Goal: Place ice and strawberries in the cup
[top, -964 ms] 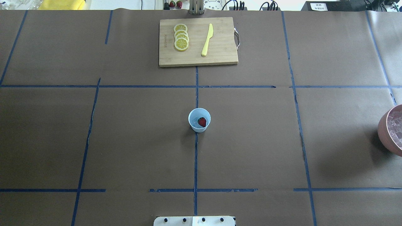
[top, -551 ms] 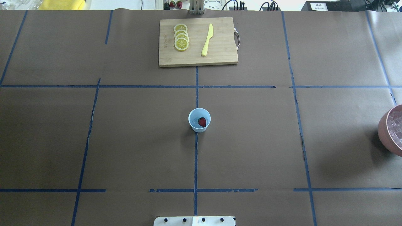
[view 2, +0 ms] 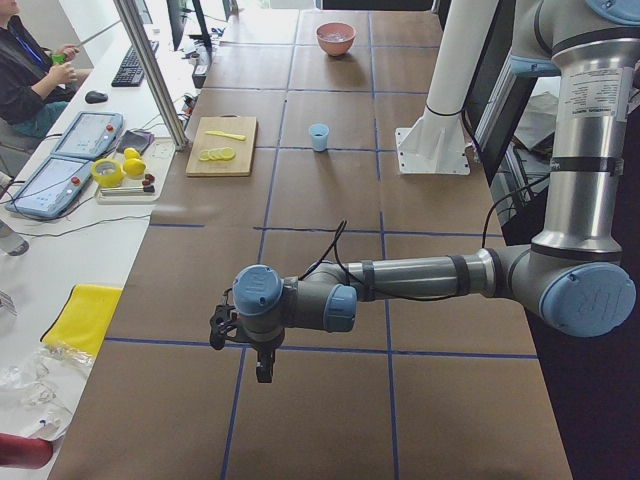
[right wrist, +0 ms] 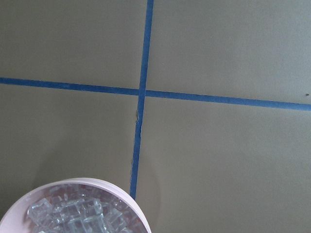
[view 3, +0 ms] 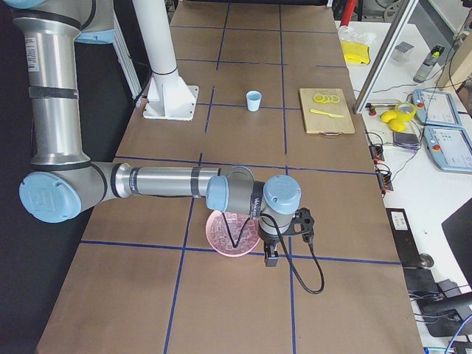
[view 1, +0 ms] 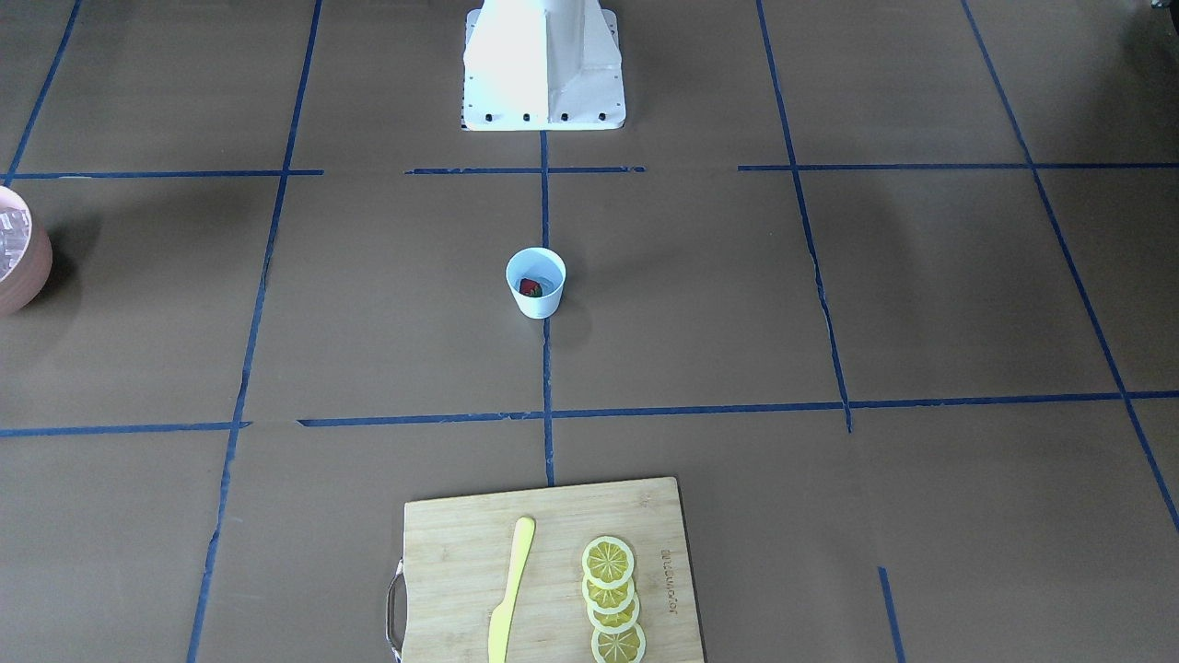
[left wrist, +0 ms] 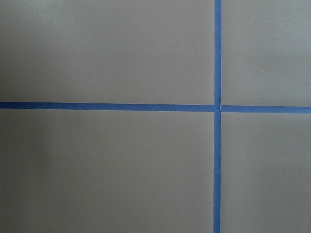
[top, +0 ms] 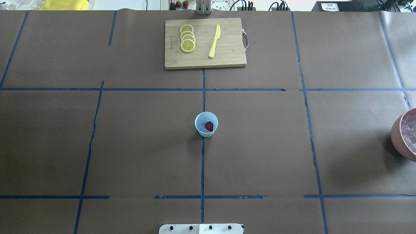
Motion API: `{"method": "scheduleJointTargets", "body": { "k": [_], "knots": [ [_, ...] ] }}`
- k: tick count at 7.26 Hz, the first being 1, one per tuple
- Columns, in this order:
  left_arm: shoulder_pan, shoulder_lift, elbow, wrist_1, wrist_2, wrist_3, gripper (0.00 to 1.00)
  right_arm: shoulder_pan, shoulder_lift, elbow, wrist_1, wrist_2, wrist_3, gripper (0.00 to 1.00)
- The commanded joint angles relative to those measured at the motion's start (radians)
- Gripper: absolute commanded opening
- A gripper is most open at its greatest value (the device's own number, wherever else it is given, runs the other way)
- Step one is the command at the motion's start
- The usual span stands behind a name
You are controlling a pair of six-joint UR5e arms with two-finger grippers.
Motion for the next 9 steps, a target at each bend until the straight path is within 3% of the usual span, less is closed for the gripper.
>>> {"method": "scheduleJointTargets", "body": {
  "k": [1, 3, 4, 9],
  "knots": [
    [0.02, -0.002, -0.018, 0.017, 0.0, -0.005, 1.0, 0.0, 0.001, -0.001, 0.0, 0.0, 0.0, 1.0],
    [0.028, 0.007, -0.18, 0.338, 0.0, 0.158, 1.0, 0.0, 0.001, -0.001, 0.0, 0.001, 0.0, 1.0],
    [0.026, 0.004, -0.175, 0.414, -0.005, 0.255, 1.0, 0.0, 0.001, -0.001, 0.0, 0.001, 0.0, 1.0],
    [-0.069, 0.007, -0.142, 0.38, -0.012, 0.279, 1.0, 0.0, 0.001, -0.004, 0.0, 0.0, -0.002, 1.0]
  ]
}}
